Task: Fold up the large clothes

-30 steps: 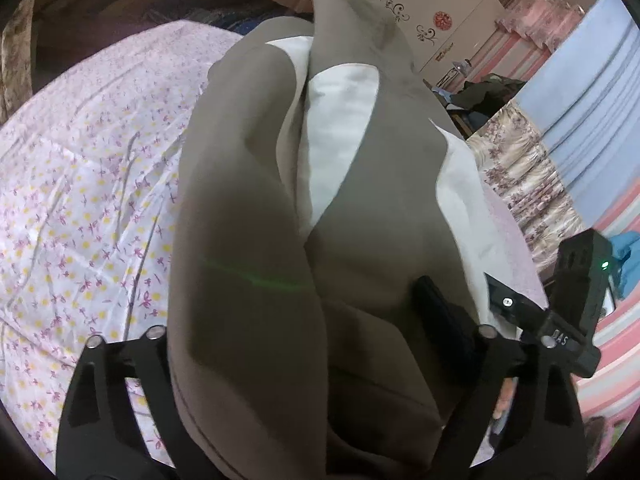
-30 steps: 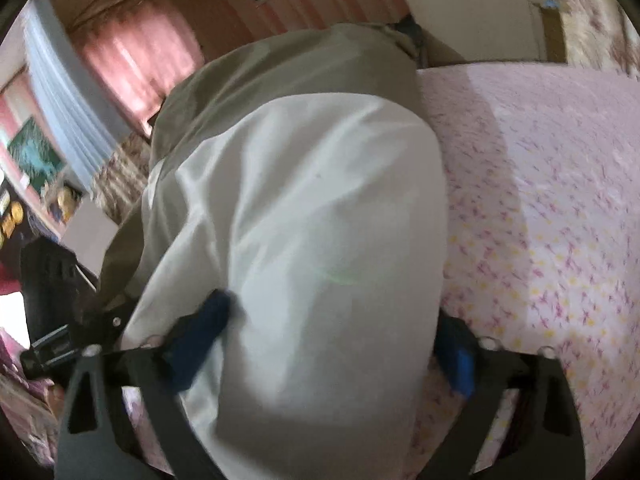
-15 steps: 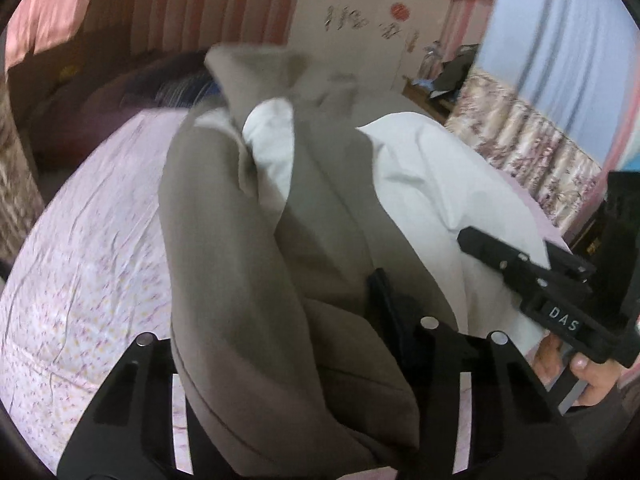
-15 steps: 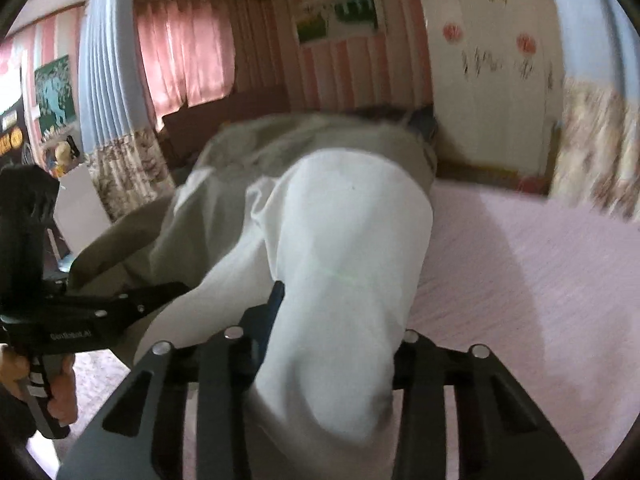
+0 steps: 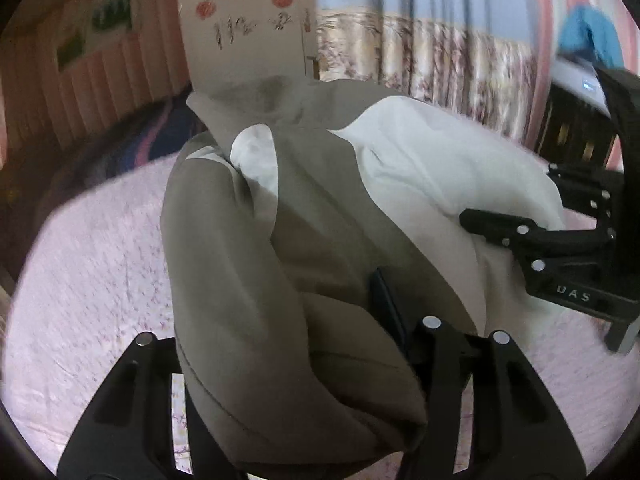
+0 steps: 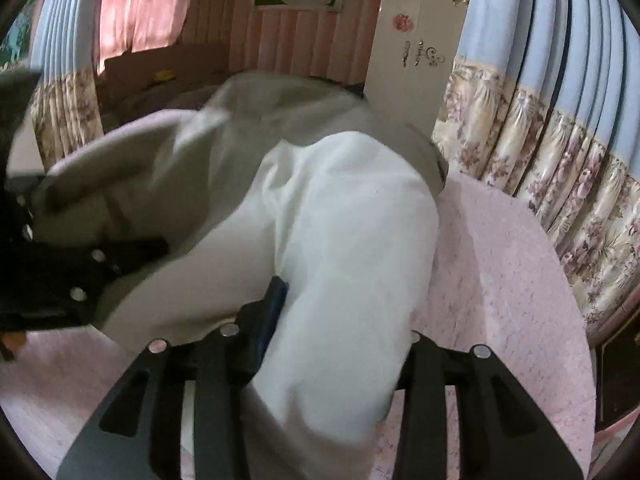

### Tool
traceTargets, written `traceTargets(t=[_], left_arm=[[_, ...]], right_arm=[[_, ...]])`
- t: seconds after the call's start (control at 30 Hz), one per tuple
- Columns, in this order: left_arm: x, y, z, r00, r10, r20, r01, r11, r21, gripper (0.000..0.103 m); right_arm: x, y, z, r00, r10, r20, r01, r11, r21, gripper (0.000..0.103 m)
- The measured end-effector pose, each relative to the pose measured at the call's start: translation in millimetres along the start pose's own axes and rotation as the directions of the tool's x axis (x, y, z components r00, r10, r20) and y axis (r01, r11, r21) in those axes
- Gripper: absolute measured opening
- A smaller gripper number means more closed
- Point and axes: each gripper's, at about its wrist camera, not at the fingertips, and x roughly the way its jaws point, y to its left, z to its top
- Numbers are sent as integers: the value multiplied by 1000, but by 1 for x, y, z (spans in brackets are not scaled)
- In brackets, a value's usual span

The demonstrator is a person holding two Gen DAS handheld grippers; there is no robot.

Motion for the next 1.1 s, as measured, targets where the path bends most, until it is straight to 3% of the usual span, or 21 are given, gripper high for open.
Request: traceTargets(t=[0.23,0.3,0.37,0.43,0.5,0.57,0.73,0.97,1.1], left_arm=[[0,17,-13,1000,-10,-13,9,1000,-18,65],[3,17,-9,1000,-11,-22,10,998,-57,73],[3,20,-13,999,-9,-31,6,996,-90,90],[-7,28,-14,999,42,-32,-45,994,-100,100],[-18,37,-19,998,58,-19,-59,993,-107,100],[-25,49,-25,999,35,-26,-38,990,-135,100],[-33,70,-40,999,-22,-25,16,978,-210,100],[-70,84,-47,1000,8,5,-6,971,-239,100],[-87,95,-52,999,32,3,-30,954,-298,100]], right_arm=[[4,-14,-13,998,56,-4,-56,998,9,48],[3,-22,-17,995,97,-15,-96,993,74,51],[1,-31,-20,991,134,-22,-130,981,147,59],[-6,-36,-24,989,141,-32,-133,974,184,66],[-11,-39,-27,990,136,-30,-128,975,181,77],[-17,-42,-30,997,75,-18,-71,985,158,99],[-37,-50,-38,999,29,-18,-26,984,179,101],[-61,-45,-43,997,-67,-33,72,981,180,101],[-76,-33,-44,995,-103,17,97,974,207,101]])
